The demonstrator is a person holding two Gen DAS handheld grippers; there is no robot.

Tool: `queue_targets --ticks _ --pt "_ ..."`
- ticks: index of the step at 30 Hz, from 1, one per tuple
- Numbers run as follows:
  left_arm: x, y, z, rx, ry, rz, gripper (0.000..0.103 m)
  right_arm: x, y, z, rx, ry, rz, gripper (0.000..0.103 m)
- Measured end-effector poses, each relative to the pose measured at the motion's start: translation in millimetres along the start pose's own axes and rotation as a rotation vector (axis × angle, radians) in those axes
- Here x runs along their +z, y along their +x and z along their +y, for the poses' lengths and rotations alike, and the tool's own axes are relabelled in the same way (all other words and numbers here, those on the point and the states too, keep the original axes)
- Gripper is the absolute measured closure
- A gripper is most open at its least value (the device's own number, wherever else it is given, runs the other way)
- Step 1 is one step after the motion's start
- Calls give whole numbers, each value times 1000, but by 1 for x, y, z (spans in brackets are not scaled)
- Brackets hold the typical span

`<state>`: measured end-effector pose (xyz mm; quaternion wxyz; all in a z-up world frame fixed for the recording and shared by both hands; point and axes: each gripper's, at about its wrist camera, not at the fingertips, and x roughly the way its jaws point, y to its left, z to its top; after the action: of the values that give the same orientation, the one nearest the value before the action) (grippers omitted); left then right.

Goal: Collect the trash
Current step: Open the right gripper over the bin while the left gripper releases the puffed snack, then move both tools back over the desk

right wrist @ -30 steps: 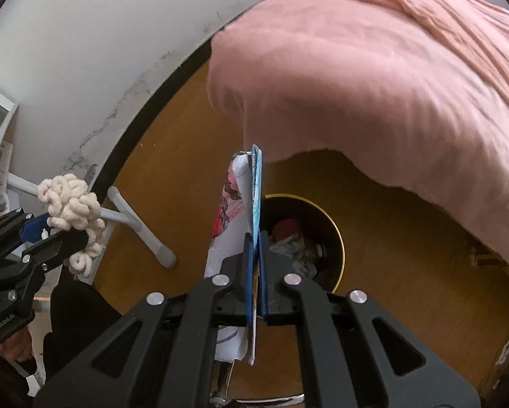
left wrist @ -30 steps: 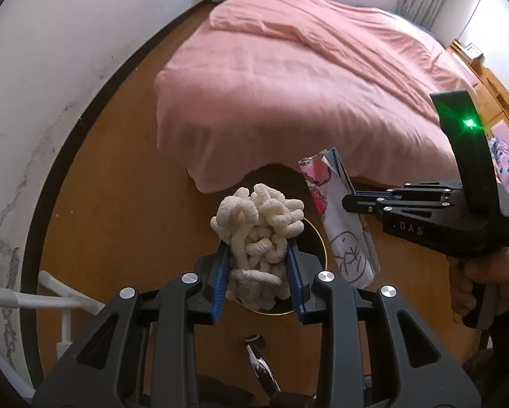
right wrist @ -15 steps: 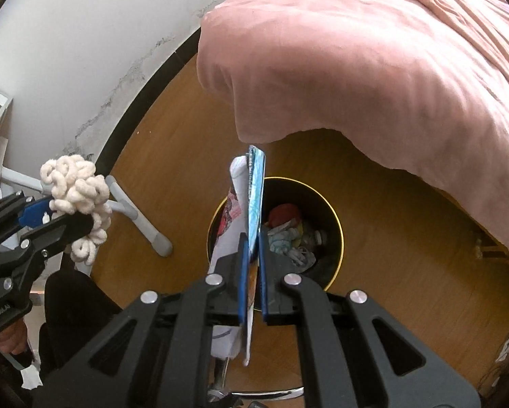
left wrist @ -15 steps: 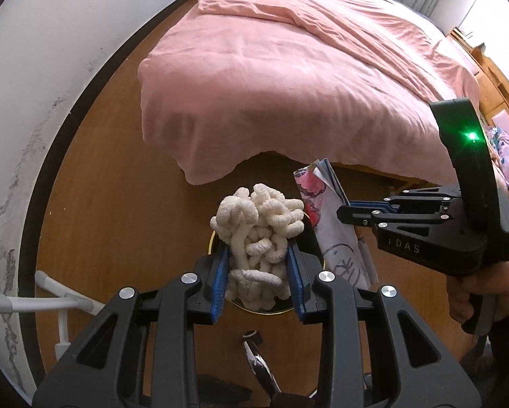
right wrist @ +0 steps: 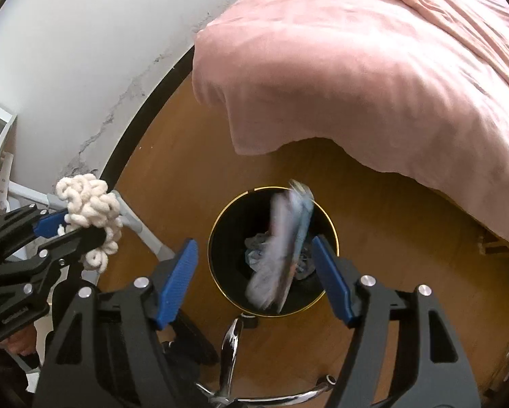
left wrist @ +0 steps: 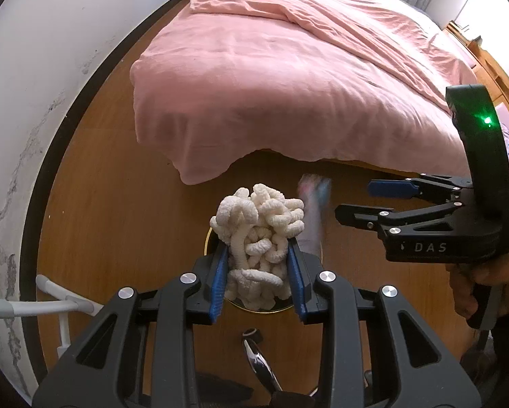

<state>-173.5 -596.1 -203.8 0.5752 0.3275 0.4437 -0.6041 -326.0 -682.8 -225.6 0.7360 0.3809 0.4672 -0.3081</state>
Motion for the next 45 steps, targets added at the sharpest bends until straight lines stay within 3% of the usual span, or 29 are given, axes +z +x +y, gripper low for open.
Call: queue_targets --ticks 8,11,13,17,20,25,29,35,39,41,45 --pt "0 -1 -14 -27 30 6 72 3 -24 -12 3 76 -65 35" --pt "2 -4 -21 -43 51 4 61 4 -36 -15 4 86 -87 35" --pt "5 -8 -26 -41 73 -4 45 4 -46 -14 1 91 -105 35" --pt "9 -24 -31 -15 101 -31 43 6 -61 -10 5 93 -133 35" --pt "11 -36 -30 -6 109 -57 36 7 -71 -1 3 84 -155 35" --pt "1 -81 -12 36 83 -116 35 9 -89 35 10 11 -165 35" --pt "-22 -142 16 198 39 -185 27 18 -102 84 26 -82 -186 33" --pt "-84 -251 82 370 -139 -316 16 31 -111 219 124 -332 -218 29" --pt "-158 -319 147 520 -324 -352 13 23 -103 324 226 -515 -206 28" --pt "-205 -347 184 632 -422 -328 13 13 -98 376 278 -610 -188 28" --pt "-280 -387 241 755 -595 -284 13 -21 -83 484 364 -810 -133 28"
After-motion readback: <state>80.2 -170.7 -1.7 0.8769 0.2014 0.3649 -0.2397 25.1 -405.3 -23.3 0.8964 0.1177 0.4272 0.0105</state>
